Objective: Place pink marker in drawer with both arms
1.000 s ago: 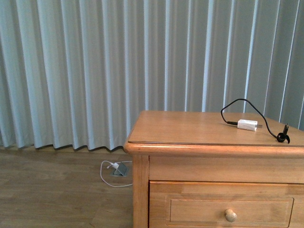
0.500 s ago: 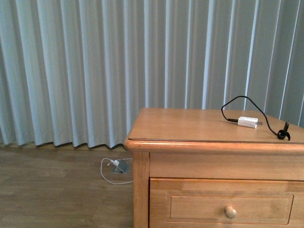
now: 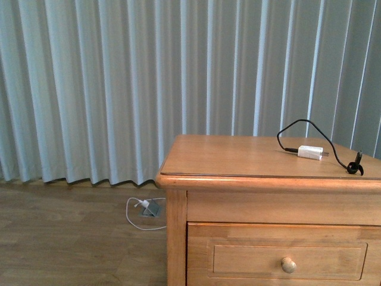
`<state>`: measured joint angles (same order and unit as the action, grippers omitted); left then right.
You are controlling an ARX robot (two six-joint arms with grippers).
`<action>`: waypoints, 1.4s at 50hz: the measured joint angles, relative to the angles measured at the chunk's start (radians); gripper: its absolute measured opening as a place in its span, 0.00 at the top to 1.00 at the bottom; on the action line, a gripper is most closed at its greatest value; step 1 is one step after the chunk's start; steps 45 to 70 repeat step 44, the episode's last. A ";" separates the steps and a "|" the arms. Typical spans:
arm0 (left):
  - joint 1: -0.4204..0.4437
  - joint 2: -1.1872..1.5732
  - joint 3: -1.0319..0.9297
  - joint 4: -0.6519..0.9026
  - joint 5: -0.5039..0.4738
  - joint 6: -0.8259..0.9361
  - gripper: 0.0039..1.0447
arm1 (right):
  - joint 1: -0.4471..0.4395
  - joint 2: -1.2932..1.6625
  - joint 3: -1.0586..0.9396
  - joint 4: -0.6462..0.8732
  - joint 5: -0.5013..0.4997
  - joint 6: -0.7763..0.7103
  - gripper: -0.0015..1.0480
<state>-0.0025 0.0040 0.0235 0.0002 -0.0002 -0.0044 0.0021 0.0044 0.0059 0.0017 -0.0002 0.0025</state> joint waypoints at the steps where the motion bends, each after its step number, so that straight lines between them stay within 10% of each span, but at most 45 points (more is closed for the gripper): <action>1: 0.000 0.000 0.000 0.000 0.000 0.000 0.05 | 0.000 0.000 0.000 0.000 0.000 0.000 0.61; 17: 0.000 0.000 0.000 0.000 0.000 0.000 0.05 | 0.000 0.000 0.000 0.000 0.000 0.001 0.06; 70: 0.000 0.000 0.000 0.000 0.000 0.000 0.05 | 0.000 0.000 0.000 0.000 0.000 0.000 0.08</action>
